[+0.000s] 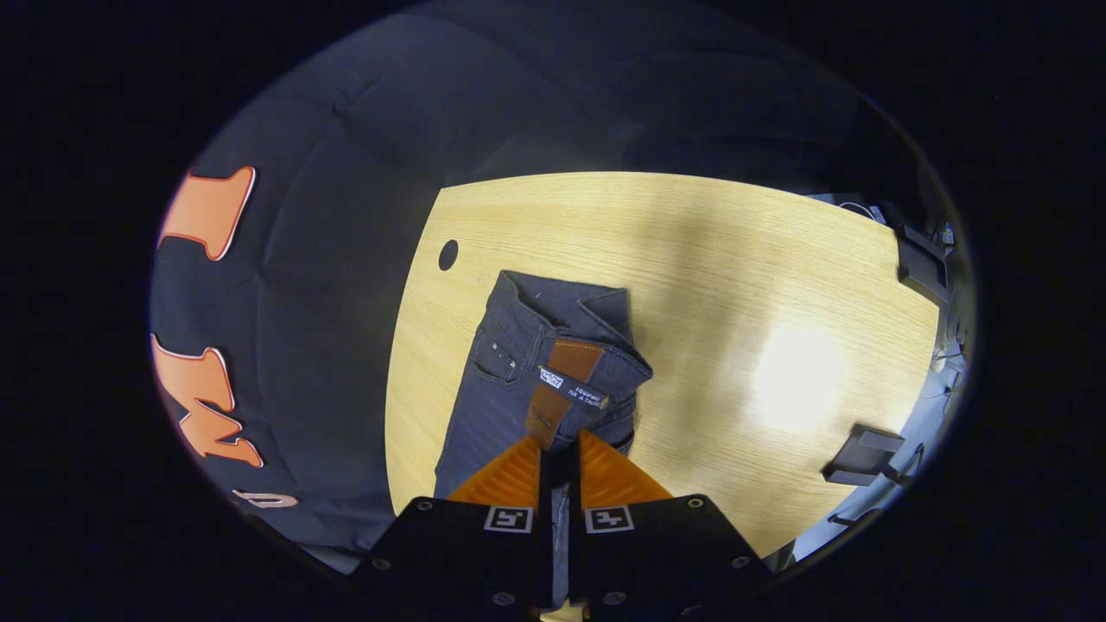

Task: Grasp the waist and the cuffs of the jeans and fold them to make the two legs overlap; first hold the waist and fold one-third of the jeans toward the cuffs, then hold the cuffs and fold the remaining one-third in the same direction to finish folding.

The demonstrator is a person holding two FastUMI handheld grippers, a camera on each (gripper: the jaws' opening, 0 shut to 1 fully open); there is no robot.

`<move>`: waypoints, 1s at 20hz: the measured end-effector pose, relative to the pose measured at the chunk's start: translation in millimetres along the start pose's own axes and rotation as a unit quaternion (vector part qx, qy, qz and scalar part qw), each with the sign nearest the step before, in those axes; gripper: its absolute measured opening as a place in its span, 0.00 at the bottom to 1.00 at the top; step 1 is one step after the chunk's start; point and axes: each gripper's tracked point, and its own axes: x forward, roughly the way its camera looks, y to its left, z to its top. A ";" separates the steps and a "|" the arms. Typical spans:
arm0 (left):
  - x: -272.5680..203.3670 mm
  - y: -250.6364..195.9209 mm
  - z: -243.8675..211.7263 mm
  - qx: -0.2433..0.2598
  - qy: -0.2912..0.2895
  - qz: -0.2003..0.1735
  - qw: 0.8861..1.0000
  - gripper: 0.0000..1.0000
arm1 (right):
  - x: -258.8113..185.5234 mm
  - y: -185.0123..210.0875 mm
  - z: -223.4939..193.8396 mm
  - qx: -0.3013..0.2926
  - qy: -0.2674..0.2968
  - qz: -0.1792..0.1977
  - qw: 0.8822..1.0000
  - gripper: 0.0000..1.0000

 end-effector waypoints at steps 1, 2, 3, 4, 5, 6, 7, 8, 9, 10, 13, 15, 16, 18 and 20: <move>9.1 11.3 -9.6 -0.008 0.024 0.013 1.000 0.01 | -0.3 -0.3 0.8 0.002 -0.001 0.000 1.000 0.08; 17.3 25.0 -12.7 -0.012 0.026 0.028 0.999 0.12 | -0.8 -0.4 0.3 0.002 0.000 0.000 1.000 0.08; 24.2 35.4 -14.4 -0.012 0.028 0.042 0.999 0.33 | -1.1 -1.1 0.8 0.005 -0.001 -0.002 1.000 0.08; 26.1 50.8 -15.0 -0.009 0.026 0.066 0.997 0.53 | -1.4 -1.4 0.2 0.004 0.000 -0.003 1.000 0.08; 26.9 58.2 -19.8 -0.010 0.034 0.080 0.996 0.74 | -1.9 -1.4 0.4 0.005 -0.002 -0.005 1.000 0.08; 28.8 62.6 -24.3 -0.005 0.041 0.103 0.994 0.94 | -1.2 -1.6 0.0 0.005 -0.001 -0.005 1.000 0.08; 34.9 64.9 -21.1 0.010 0.030 0.106 0.994 0.93 | -1.6 -1.8 0.3 0.008 -0.003 -0.007 1.000 0.08; 29.1 63.1 -16.7 0.019 0.026 0.113 0.993 0.88 | -1.7 -1.2 0.2 0.006 -0.002 -0.007 1.000 0.08; 30.7 62.0 -15.2 0.017 0.024 0.118 0.993 0.90 | -1.1 -2.0 -0.5 0.006 -0.001 -0.009 1.000 0.08; 30.6 55.7 -14.4 0.019 0.018 0.113 0.993 0.89 | -1.0 -1.2 -0.4 0.004 0.000 -0.009 1.000 0.08; 32.9 38.6 -7.6 0.007 0.004 0.087 0.996 0.33 | -0.2 -1.2 -0.5 0.003 0.001 -0.009 1.000 0.08; 34.5 30.9 -4.1 -0.005 -0.008 0.046 0.999 0.08 | 0.0 -1.6 -2.0 0.003 0.005 -0.010 1.000 0.08; 33.0 24.4 -7.4 -0.009 -0.003 0.025 1.000 0.04 | -0.4 -1.4 0.5 0.005 0.000 -0.010 1.000 0.08; 21.3 8.9 1.3 -0.010 -0.017 -0.017 1.000 0.04 | 0.0 -0.1 1.7 0.007 0.000 -0.005 1.000 0.07; 8.3 -10.8 10.3 -0.021 -0.026 -0.056 0.998 0.04 | -0.3 3.0 2.2 0.009 0.001 0.001 1.000 0.07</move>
